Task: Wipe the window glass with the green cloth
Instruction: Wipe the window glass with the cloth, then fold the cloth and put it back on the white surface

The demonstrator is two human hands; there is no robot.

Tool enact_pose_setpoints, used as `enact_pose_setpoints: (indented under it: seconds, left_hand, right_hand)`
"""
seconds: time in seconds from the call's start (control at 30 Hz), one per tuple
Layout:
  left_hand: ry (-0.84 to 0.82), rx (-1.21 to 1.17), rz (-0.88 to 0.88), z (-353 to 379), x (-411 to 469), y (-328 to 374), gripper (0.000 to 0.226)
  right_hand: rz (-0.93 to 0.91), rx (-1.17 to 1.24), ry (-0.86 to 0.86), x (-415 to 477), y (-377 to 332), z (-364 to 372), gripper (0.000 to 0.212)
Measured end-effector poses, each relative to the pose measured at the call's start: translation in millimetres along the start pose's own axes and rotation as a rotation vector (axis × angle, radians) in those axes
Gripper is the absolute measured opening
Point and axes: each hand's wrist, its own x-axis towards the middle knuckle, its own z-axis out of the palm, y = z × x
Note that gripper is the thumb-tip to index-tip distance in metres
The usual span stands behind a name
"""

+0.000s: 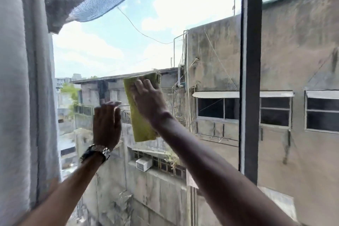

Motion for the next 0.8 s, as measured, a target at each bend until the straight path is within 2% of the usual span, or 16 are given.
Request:
enact_pose_setpoints:
  seconds: [0.1, 0.17, 0.23, 0.3, 0.33, 0.4, 0.47, 0.53, 0.63, 0.7, 0.73, 0.8]
  left_hand:
    - [-0.159, -0.401, -0.326, 4, -39, 53, 0.051]
    - [-0.216, -0.489, -0.475, 10, -54, 68, 0.051]
    - [-0.369, -0.495, -0.548, 15, -65, 75, 0.038]
    - [-0.56, -0.548, -0.568, 21, -82, 78, 0.032]
    - [-0.642, -0.572, -0.562, 22, -95, 79, 0.03]
    - [-0.763, -0.633, -0.48, 20, -123, 78, 0.022]
    - [-0.913, -0.664, -0.421, 14, -163, 72, 0.024]
    - [-1.166, -0.623, -0.421, 8, -222, 63, 0.027]
    - [-1.502, -0.591, -0.512, -6, -334, 42, 0.026]
    - [-1.708, -0.564, -0.659, -22, -425, 34, 0.028]
    - [-1.819, -0.555, -0.737, -30, -471, 33, 0.031]
    - [-2.001, -0.537, -0.867, -48, -560, 35, 0.028]
  right_hand:
    - [0.073, 0.032, -0.101, -16, 3, -25, 0.035]
    - [0.172, 0.151, -0.122, -28, 7, -34, 0.026]
    - [0.328, 0.377, -0.173, -53, 20, -30, 0.017]
    - [0.464, 0.617, -0.225, -91, 39, -17, 0.029]
    - [0.455, 0.652, -0.272, -113, 48, -8, 0.038]
    - [0.385, 0.463, -0.378, -150, 59, 17, 0.043]
    - [0.356, 0.297, -0.451, -192, 58, 42, 0.028]
    - [0.384, 0.424, -0.576, -256, 46, 69, 0.024]
    - [0.58, 0.878, -0.863, -392, 16, 111, 0.018]
    - [0.816, 1.157, -1.065, -502, -22, 136, 0.003]
    - [0.935, 1.231, -1.142, -557, -45, 146, 0.003]
    - [1.151, 1.254, -1.243, -659, -90, 155, 0.018]
